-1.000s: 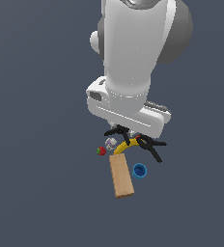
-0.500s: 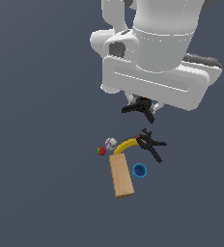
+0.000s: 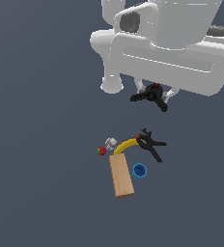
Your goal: Pick up a designated object from a clutter of objects.
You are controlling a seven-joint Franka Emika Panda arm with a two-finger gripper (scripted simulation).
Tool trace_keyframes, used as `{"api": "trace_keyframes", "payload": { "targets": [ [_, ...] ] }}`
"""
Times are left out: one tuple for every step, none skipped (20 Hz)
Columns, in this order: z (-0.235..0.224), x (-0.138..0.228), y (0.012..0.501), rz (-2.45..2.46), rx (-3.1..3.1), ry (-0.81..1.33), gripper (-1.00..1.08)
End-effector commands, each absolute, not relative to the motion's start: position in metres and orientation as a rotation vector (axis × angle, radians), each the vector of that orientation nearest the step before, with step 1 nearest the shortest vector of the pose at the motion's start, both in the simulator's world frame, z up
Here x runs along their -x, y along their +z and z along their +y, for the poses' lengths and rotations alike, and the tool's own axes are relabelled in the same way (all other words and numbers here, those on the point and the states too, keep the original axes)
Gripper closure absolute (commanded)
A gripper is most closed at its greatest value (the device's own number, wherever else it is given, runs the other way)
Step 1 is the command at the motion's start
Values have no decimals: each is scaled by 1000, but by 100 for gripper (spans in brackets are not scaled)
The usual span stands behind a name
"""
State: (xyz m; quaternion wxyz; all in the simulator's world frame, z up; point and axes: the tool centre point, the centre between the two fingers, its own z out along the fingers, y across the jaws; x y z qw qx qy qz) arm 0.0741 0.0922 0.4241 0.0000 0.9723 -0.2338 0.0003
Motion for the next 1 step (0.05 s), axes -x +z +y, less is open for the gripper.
{"api": "trace_keyframes", "payload": {
  "targets": [
    [93, -74, 426, -735, -3054, 0, 108]
  ]
}}
